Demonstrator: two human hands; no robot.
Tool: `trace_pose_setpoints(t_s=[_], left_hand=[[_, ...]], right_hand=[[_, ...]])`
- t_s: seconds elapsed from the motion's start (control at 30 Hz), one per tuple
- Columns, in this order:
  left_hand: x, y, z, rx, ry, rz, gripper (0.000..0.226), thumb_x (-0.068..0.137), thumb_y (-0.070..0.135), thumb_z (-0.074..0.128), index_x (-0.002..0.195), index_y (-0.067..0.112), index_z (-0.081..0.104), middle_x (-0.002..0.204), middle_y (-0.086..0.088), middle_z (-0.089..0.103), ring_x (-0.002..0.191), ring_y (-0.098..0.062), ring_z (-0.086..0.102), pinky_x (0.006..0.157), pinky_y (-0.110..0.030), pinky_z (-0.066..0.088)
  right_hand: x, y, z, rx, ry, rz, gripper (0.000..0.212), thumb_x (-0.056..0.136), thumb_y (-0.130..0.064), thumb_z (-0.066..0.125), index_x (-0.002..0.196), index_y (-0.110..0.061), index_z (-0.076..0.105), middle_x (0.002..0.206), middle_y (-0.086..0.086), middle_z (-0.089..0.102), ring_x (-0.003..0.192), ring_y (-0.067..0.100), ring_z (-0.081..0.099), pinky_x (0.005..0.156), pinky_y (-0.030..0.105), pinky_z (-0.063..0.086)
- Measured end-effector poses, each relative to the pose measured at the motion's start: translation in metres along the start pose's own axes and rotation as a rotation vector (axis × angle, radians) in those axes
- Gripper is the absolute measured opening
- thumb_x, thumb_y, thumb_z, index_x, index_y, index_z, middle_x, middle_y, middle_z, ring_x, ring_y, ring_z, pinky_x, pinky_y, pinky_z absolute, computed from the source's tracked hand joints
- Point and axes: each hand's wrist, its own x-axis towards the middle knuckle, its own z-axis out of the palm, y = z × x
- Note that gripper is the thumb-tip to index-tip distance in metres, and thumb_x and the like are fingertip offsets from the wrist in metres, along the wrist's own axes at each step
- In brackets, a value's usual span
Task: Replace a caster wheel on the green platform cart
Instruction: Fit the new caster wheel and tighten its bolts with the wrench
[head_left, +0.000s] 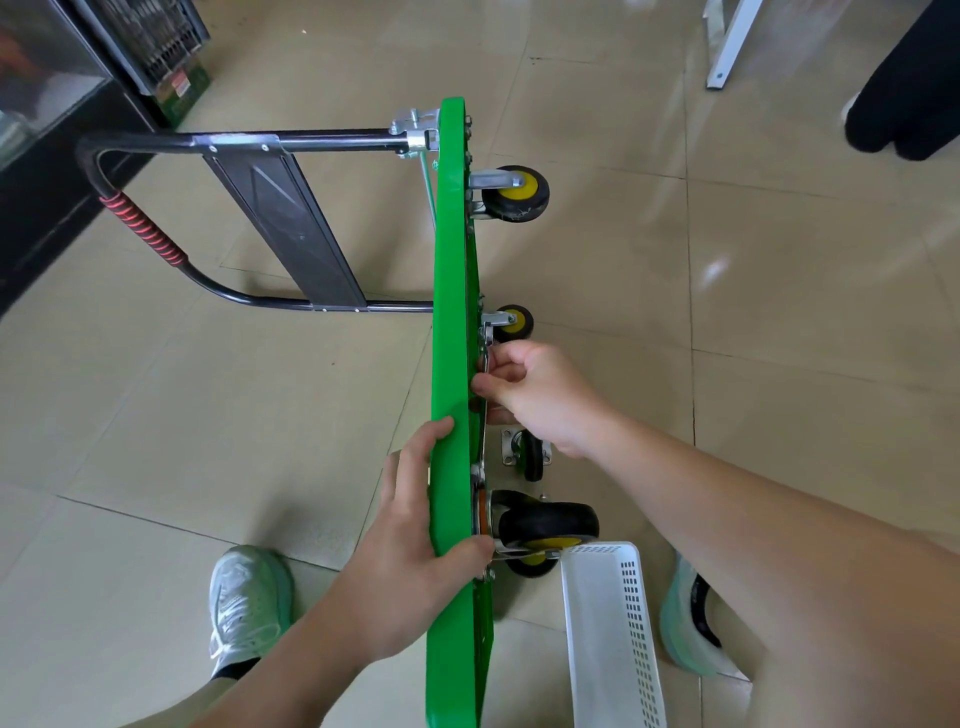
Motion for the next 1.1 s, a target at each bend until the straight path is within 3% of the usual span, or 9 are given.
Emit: trace_pose_setpoints(t_s=[0.07, 0.17, 0.3, 0.4, 0.57, 0.77, 0.83, 0.93, 1.1], left_hand=[[0.006, 0.0, -0.003, -0.044, 0.01, -0.012, 0.079, 0.075, 0.049, 0.068, 0.139, 0.06, 0.022, 0.14, 0.015, 0.041, 0.115, -0.003, 0.059, 0.099, -0.032, 0.053], [0.014, 0.002, -0.006, -0.037, 0.015, -0.022, 0.074, 0.073, 0.052, 0.066, 0.134, 0.059, 0.026, 0.137, 0.011, 0.044, 0.114, -0.002, 0.057, 0.096, -0.031, 0.052], [0.023, 0.004, -0.011, -0.019, -0.02, -0.021, 0.068, 0.081, 0.037, 0.066, 0.13, 0.063, 0.027, 0.136, 0.009, 0.04, 0.1, -0.011, 0.062, 0.089, -0.033, 0.055], [0.027, 0.003, -0.015, 0.021, -0.038, -0.008, 0.069, 0.08, 0.043, 0.064, 0.13, 0.069, 0.023, 0.137, 0.016, 0.034, 0.108, -0.005, 0.056, 0.092, -0.026, 0.051], [0.029, 0.003, -0.015, 0.046, -0.065, -0.018, 0.075, 0.083, 0.039, 0.06, 0.133, 0.072, 0.016, 0.138, 0.022, 0.029, 0.112, 0.002, 0.053, 0.091, -0.019, 0.049], [0.029, 0.003, -0.016, 0.019, -0.079, -0.011, 0.078, 0.083, 0.034, 0.062, 0.137, 0.068, 0.017, 0.136, 0.025, 0.03, 0.11, -0.001, 0.053, 0.087, -0.013, 0.048], [0.03, 0.004, -0.016, 0.022, -0.079, -0.004, 0.078, 0.082, 0.034, 0.062, 0.135, 0.071, 0.017, 0.134, 0.027, 0.029, 0.108, -0.001, 0.053, 0.086, -0.012, 0.048], [0.03, 0.005, -0.015, 0.027, -0.076, 0.0, 0.078, 0.082, 0.034, 0.061, 0.132, 0.073, 0.016, 0.131, 0.03, 0.029, 0.108, 0.002, 0.051, 0.084, -0.009, 0.046], [0.03, 0.003, -0.013, 0.034, -0.065, -0.002, 0.078, 0.082, 0.035, 0.061, 0.137, 0.067, 0.016, 0.131, 0.029, 0.03, 0.108, 0.0, 0.051, 0.083, -0.009, 0.046]], right_hand=[[0.007, 0.003, 0.001, -0.039, 0.006, 0.012, 0.01, 0.09, -0.01, 0.073, 0.091, -0.016, 0.067, 0.079, 0.002, 0.073, 0.083, 0.027, 0.075, 0.08, 0.047, 0.063], [0.016, 0.009, 0.0, -0.073, 0.029, 0.041, 0.01, 0.089, -0.014, 0.075, 0.096, -0.015, 0.068, 0.089, 0.011, 0.075, 0.085, 0.034, 0.075, 0.081, 0.051, 0.062], [0.022, 0.013, -0.003, 0.034, 0.008, 0.134, 0.009, 0.092, -0.01, 0.071, 0.099, -0.007, 0.066, 0.104, 0.024, 0.072, 0.08, 0.026, 0.073, 0.07, 0.035, 0.063], [0.025, 0.017, -0.006, 0.106, -0.008, 0.186, 0.014, 0.094, -0.008, 0.069, 0.104, 0.001, 0.065, 0.106, 0.026, 0.069, 0.081, 0.027, 0.072, 0.067, 0.031, 0.062], [0.034, 0.033, -0.005, 0.128, 0.032, 0.342, 0.025, 0.093, -0.012, 0.07, 0.111, 0.005, 0.063, 0.107, 0.019, 0.072, 0.088, 0.032, 0.074, 0.082, 0.039, 0.063], [0.035, 0.037, -0.001, 0.19, 0.088, 0.595, 0.007, 0.094, -0.006, 0.067, 0.099, -0.001, 0.065, 0.095, 0.014, 0.071, 0.07, 0.02, 0.07, 0.058, 0.027, 0.059], [0.037, 0.029, -0.006, 0.253, 0.122, 0.544, 0.004, 0.095, -0.001, 0.063, 0.099, 0.0, 0.062, 0.09, 0.013, 0.068, 0.07, 0.022, 0.069, 0.057, 0.028, 0.058], [0.04, 0.006, -0.021, 0.359, 0.183, 0.382, 0.002, 0.096, -0.001, 0.062, 0.096, -0.003, 0.061, 0.092, 0.013, 0.068, 0.078, 0.024, 0.071, 0.07, 0.035, 0.062], [0.013, -0.022, -0.017, 0.146, 0.08, 0.056, 0.007, 0.091, -0.003, 0.07, 0.094, -0.009, 0.071, 0.093, 0.011, 0.073, 0.08, 0.023, 0.075, 0.072, 0.035, 0.062]])
